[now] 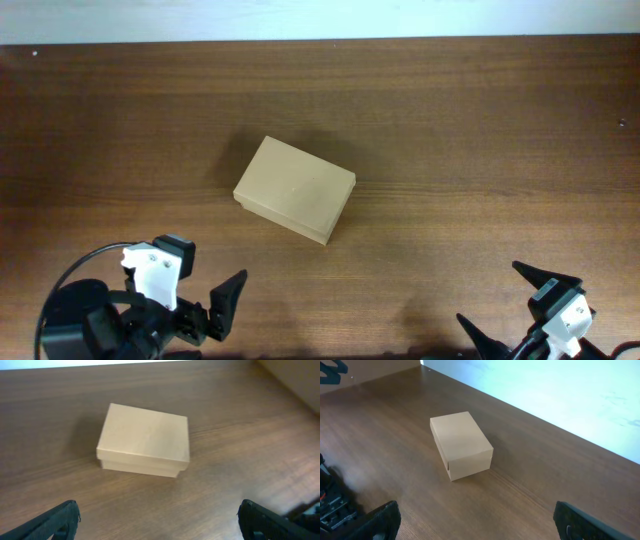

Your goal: Pack container

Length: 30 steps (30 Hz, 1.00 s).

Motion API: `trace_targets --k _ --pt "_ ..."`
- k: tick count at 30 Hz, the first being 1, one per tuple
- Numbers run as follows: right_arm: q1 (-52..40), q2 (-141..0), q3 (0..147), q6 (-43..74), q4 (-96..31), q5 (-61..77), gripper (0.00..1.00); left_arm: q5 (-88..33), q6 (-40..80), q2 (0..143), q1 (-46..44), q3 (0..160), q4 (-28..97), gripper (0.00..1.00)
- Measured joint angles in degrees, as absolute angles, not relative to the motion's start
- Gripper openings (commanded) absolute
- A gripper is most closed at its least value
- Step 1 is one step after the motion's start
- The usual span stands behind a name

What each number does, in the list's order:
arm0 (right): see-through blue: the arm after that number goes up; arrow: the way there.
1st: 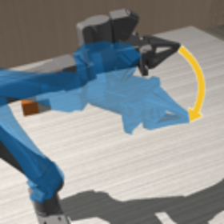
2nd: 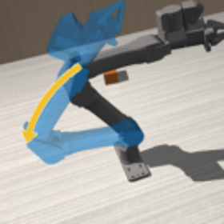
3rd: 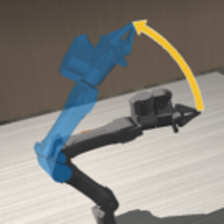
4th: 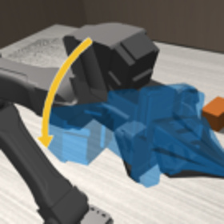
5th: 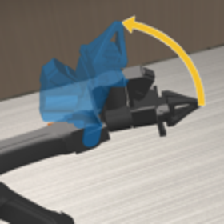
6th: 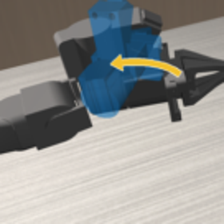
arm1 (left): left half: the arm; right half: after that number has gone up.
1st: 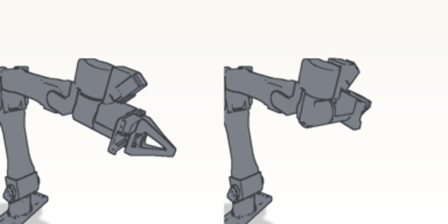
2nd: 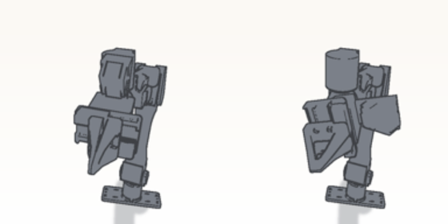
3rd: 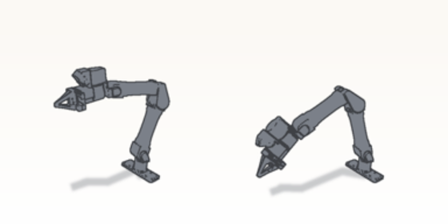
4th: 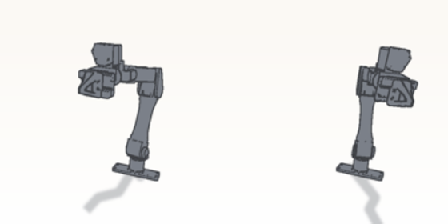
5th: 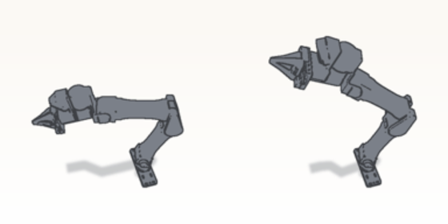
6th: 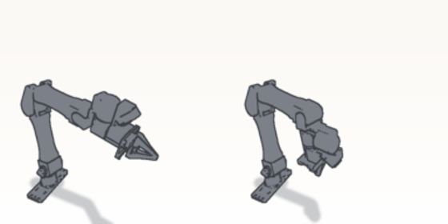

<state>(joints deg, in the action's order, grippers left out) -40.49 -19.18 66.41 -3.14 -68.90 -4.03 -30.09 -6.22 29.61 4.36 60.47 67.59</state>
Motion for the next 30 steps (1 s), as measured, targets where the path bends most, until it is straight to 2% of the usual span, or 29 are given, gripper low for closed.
trace_targets --k 9,17,21,24,30 --pt "-40.5 -19.2 66.4 -3.0 -68.9 -4.1 0.99 -31.9 -6.2 29.6 4.4 60.5 69.2 1.0" --pt "-40.5 -19.2 66.4 -3.0 -68.9 -4.1 0.99 -23.8 -9.0 29.2 4.4 59.4 63.3 0.99" --pt "-40.5 -19.2 66.3 -3.0 -68.9 -4.1 0.99 -20.2 -12.0 24.1 4.4 51.2 54.8 1.0" --pt "-40.5 -19.2 66.2 -3.0 -68.9 -4.3 0.99 -17.9 -14.0 15.2 4.3 41.5 47.8 1.0" --pt "-40.5 -19.2 66.1 -3.0 -68.9 -4.5 0.99 -14.6 -15.2 7.9 3.6 29.2 47.0 1.0"
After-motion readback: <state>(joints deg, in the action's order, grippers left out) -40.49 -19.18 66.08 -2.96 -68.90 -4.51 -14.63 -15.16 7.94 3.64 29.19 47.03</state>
